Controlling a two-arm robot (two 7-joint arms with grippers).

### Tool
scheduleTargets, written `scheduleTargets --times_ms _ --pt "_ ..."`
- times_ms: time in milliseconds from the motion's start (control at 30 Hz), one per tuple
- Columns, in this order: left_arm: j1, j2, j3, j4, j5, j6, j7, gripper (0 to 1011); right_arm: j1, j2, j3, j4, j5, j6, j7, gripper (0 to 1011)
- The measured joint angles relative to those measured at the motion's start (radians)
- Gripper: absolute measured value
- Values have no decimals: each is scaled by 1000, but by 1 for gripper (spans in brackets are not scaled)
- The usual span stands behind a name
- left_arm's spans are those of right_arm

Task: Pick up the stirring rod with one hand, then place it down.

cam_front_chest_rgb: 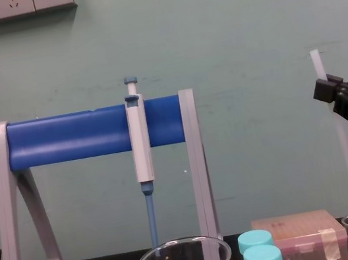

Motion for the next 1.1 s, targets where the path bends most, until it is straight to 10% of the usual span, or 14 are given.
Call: scheduleTargets --times_ms 1100 --pt "0 0 0 0 0 0 0 1000 0 0 0 0 -1 1 -1 64"
